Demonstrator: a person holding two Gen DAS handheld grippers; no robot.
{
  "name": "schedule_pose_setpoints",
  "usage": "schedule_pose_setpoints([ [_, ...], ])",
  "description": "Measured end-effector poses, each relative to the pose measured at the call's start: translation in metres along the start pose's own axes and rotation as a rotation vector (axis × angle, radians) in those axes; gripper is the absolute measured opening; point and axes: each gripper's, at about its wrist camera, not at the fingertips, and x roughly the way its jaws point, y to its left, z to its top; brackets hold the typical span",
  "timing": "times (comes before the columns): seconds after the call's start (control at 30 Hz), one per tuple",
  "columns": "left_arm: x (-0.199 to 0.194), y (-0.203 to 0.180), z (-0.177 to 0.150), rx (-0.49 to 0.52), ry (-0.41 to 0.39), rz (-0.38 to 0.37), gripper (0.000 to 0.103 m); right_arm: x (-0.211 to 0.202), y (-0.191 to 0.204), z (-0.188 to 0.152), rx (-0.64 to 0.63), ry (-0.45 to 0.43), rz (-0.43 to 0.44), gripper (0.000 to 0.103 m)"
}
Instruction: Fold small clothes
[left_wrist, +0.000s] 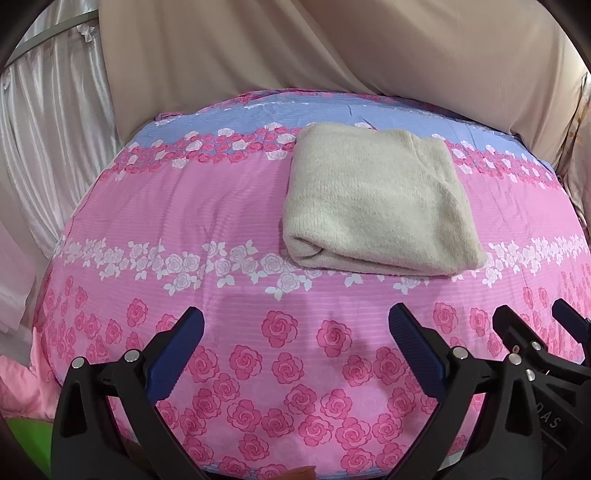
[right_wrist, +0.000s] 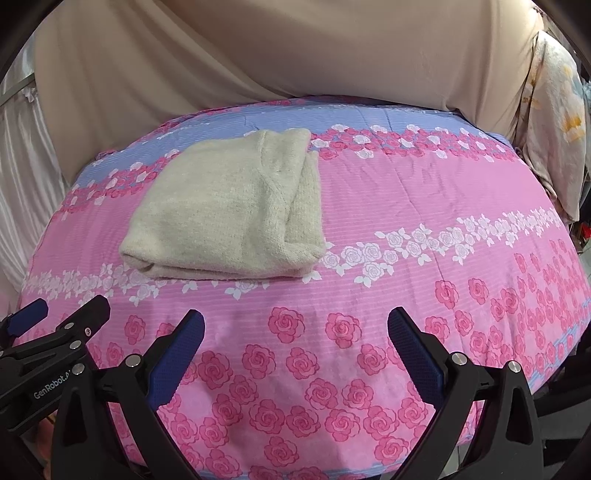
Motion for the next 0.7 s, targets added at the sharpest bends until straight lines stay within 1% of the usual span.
schedule_pose_setpoints([
  [0.7, 0.0010, 0.0001, -0.0006, 0.001, 0.001, 0.002, 0.098, -0.0002, 0.0007, -0.0021, 0.006, 0.002, -0.001, 0.098],
])
